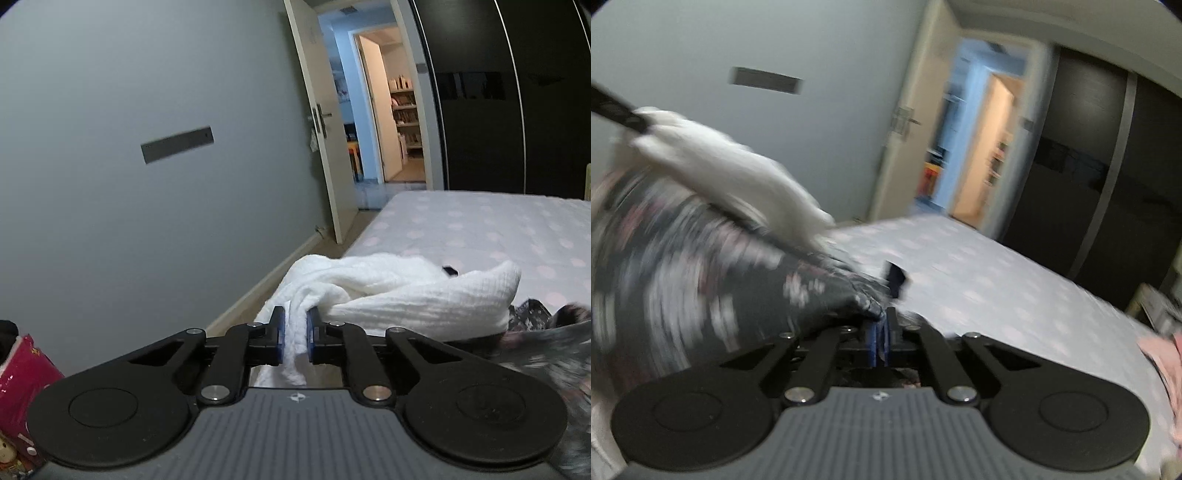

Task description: Fold clothes

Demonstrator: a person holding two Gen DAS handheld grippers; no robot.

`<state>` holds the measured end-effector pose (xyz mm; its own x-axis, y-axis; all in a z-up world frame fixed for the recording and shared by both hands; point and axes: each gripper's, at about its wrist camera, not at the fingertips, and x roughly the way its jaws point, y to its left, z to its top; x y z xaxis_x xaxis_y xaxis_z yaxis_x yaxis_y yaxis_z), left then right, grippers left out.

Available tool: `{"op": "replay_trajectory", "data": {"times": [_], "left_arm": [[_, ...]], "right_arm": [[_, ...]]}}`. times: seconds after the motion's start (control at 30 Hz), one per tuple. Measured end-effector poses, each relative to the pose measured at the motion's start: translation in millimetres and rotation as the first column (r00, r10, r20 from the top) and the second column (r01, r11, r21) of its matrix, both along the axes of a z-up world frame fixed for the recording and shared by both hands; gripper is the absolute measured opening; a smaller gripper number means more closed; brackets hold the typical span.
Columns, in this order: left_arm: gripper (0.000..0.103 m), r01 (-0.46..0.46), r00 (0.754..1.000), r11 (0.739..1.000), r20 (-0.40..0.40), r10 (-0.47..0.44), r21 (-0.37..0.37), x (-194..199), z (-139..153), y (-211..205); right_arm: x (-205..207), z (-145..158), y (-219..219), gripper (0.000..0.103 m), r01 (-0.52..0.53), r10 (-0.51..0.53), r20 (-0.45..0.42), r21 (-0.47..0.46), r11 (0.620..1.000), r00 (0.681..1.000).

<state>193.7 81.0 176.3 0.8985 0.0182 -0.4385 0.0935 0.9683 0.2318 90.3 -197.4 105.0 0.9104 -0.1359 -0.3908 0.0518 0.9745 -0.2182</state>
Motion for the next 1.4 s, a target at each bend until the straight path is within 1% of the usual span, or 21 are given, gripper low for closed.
{"op": "replay_trajectory", "data": {"times": [0.07, 0.17, 0.27, 0.33, 0.37, 0.4, 0.43, 0.47, 0.5, 0.53, 0.6, 0.63, 0.7, 0.8, 0.9, 0.97, 1.07, 1.13, 1.23, 1.33, 1.4], "left_arm": [[0.009, -0.002, 1.0, 1.0, -0.004, 0.002, 0.026, -1.5, -3.7, -1.8], [0.009, -0.034, 0.999, 0.999, -0.001, 0.034, 0.018, -0.5, -4.3, 1.5], [0.009, -0.058, 0.998, 0.998, -0.016, 0.059, 0.039, 2.5, -6.1, 2.4], [0.013, -0.037, 0.998, 0.998, -0.047, 0.039, 0.052, 4.0, -7.9, -2.9], [0.015, -0.023, 0.999, 0.998, -0.045, 0.026, 0.053, 0.1, -9.3, -6.3], [0.023, -0.003, 0.999, 0.998, -0.034, 0.005, 0.055, -5.3, -10.1, -10.8], [0.035, 0.017, 1.0, 0.998, -0.023, -0.016, 0.058, -10.9, -11.0, -15.5], [0.044, 0.037, 0.999, 0.997, 0.002, -0.037, 0.062, -18.6, -11.5, -20.9], [0.062, 0.057, 0.998, 0.996, 0.027, -0.059, 0.066, -26.4, -12.0, -26.4], [0.069, 0.076, 0.995, 0.995, 0.053, -0.08, 0.071, -34.3, -12.5, -31.9], [0.069, 0.135, 0.986, 0.987, 0.085, -0.142, 0.09, -51.6, -12.9, -47.2], [0.069, 0.167, 0.981, 0.981, 0.084, -0.175, 0.096, -59.6, -14.4, -54.3], [0.07, 0.241, 0.967, 0.966, 0.067, -0.247, 0.091, -74.0, -20.3, -69.4], [0.071, 0.349, 0.935, 0.934, 0.034, -0.353, 0.08, -94.5, -33.5, -94.4], [0.072, 0.439, 0.898, 0.894, 0.003, -0.441, 0.087, -109.1, -54.5, -118.9], [0.072, 0.488, 0.873, 0.868, -0.02, -0.488, 0.09, -118.9, -71.2, -135.8], [0.072, 0.549, 0.836, 0.834, -0.06, -0.546, 0.052, -130.8, -94.3, -155.0], [0.072, 0.584, 0.81, 0.811, -0.089, -0.58, 0.024, -139.0, -109.4, -167.1], [0.072, 0.644, 0.76, 0.765, -0.118, -0.639, 0.002, -155.4, -125.1, -192.1], [0.072, 0.706, 0.704, 0.708, -0.124, -0.699, 0.01, -175.1, -135.7, -213.4], [0.072, 0.75, 0.659, 0.661, -0.122, -0.742, 0.024, -187.4, -143.3, -228.3]], "right_arm": [[-12.9, 4.2, -23.6, 0.004, 0.07, -0.07, 0.009, 0.006, 0.998, 0.998], [-32.3, 11.1, -59.3, 0.004, 0.185, -0.184, 0.018, -0.023, 0.983, 0.983], [-56.9, 16.8, -105.4, 0.004, 0.324, -0.324, 0.026, -0.029, 0.945, 0.946], [-73.9, 17.6, -134.9, 0.004, 0.396, -0.396, 0.011, -0.023, 0.918, 0.918], [-83.0, 15.4, -147.6, 0.004, 0.425, -0.425, -0.004, -0.027, 0.905, 0.905], [-91.4, 11.4, -158.4, 0.004, 0.45, -0.451, -0.024, -0.035, 0.892, 0.892], [-99.1, 5.1, -166.2, 0.004, 0.472, -0.474, -0.051, -0.045, 0.881, 0.879], [-106.7, -2.0, -172.8, 0.004, 0.492, -0.495, -0.08, -0.054, 0.869, 0.865], [-113.9, -10.0, -179.2, 0.004, 0.512, -0.516, -0.11, -0.06, 0.857, 0.85], [-119.3, -18.6, -186.4, 0.004, 0.539, -0.542, -0.142, -0.062, 0.84, 0.828], [-131.0, -36.2, -198.9, 0.004, 0.588, -0.587, -0.195, -0.059, 0.807, 0.786], [-136.8, -44.5, -204.6, 0.004, 0.608, -0.602, -0.224, -0.049, 0.793, 0.767], [-149.6, -54.9, -212.7, 0.004, 0.626, -0.612, -0.266, -0.038, 0.779, 0.745], [-167.4, -62.9, -219.0, 0.006, 0.63, -0.614, -0.307, -0.056, 0.774, 0.727], [-172.1, -60.3, -212.5, 0.015, 0.622, -0.603, -0.327, -0.057, 0.781, 0.728], [-178.6, -56.9, -208.7, 0.035, 0.607, -0.592, -0.324, -0.068, 0.792, 0.737], [-192.6, -48.9, -206.2, 0.046, 0.567, -0.568, -0.3, -0.101, 0.818, 0.766], [-208.0, -45.7, -200.6, 0.05, 0.537, -0.54, -0.309, -0.105, 0.837, 0.782], [-231.6, -42.8, -190.8, 0.05, 0.509, -0.514, -0.315, -0.105, 0.854, 0.798], [-254.0, -43.8, -182.3, 0.051, 0.493, -0.495, -0.316, -0.091, 0.865, 0.81], [-268.4, -47.8, -175.6, 0.051, 0.487, -0.485, -0.316, -0.076, 0.87, 0.816]]}}
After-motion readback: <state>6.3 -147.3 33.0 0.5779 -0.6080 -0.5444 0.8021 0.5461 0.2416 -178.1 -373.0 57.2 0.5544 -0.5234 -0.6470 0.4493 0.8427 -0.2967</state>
